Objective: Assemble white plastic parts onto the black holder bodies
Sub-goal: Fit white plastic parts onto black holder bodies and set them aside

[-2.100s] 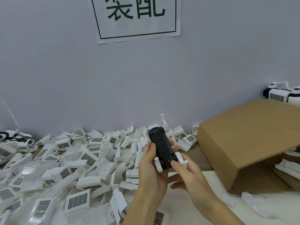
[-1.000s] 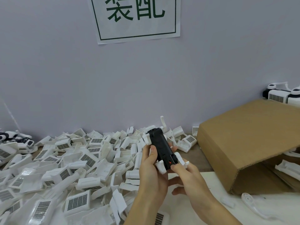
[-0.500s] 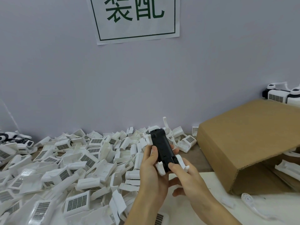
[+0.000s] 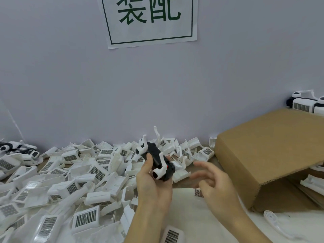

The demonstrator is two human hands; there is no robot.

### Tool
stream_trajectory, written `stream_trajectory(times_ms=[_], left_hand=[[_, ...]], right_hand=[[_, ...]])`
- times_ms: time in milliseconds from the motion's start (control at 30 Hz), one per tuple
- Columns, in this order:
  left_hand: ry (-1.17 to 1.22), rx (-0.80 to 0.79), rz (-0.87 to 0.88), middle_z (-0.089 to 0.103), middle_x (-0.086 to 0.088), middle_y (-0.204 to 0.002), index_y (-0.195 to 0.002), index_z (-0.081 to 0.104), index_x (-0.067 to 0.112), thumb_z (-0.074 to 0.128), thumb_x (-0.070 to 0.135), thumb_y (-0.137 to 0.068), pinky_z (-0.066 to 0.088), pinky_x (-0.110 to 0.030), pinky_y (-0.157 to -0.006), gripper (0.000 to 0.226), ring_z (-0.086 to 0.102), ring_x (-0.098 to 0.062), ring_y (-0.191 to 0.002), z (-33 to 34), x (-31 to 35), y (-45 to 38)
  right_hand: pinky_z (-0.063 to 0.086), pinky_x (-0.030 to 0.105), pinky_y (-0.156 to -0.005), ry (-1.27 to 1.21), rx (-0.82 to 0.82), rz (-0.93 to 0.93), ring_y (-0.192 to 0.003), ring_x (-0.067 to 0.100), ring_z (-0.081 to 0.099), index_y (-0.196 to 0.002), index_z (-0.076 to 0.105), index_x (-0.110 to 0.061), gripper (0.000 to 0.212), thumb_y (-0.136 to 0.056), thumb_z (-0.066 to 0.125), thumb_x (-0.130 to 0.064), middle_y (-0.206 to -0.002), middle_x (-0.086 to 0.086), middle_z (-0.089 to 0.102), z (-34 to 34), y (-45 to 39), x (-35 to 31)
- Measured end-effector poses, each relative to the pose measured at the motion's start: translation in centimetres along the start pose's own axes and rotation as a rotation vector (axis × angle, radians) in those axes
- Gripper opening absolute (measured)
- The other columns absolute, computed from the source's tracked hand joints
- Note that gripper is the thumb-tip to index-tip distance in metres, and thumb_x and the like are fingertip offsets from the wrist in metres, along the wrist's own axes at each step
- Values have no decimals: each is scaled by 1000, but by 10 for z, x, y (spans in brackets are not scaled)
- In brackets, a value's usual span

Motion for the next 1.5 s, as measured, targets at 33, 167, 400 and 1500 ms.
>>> stream_trajectory(times_ms=[33, 167, 400, 1500], left_hand=[[-28, -17, 7, 71, -10, -86, -104, 77, 7, 63, 24, -90, 53, -34, -70, 25, 69, -21, -66, 2, 2, -1], [-80, -44, 15, 72, -1, -66, -57, 78, 17, 72, 21, -71, 55, -27, -53, 17, 70, -14, -54, 9, 7, -1], [-116, -8, 86, 70, 1, -66, -65, 77, 17, 76, 23, -69, 55, -22, -50, 8, 70, -10, -57, 5, 11, -7], [-880, -317, 124, 78, 4, -106, -103, 74, 38, 43, 22, -109, 57, -23, -80, 36, 73, -12, -102, 17, -50, 9]], right_hand=[[53, 19, -62, 76, 43, -24, -75, 15, 68, -109, 69, -28, 54, -83, 47, 15, -84, -3, 73, -6, -2, 1], [44, 18, -89, 540, -30, -35, -108, 4, 54, -129, 60, -26, 47, -86, 56, -7, -115, -12, 62, -17, -6, 6], [27, 38, -109, 971, -342, 10, -134, 11, 33, -144, 41, -37, 54, -91, 49, -41, -137, -16, 43, 2, 2, 21], [47, 4, -67, 109, 311, -141, -82, -9, 66, -115, 71, -22, 38, -81, 80, -37, -85, -19, 72, -24, -10, 9]])
Point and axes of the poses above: each hand's wrist, its own y-axis away from the middle knuckle, its own z-axis out of the palm, x = y × z, the point moved 5 cm from there along -y, towards the middle knuckle
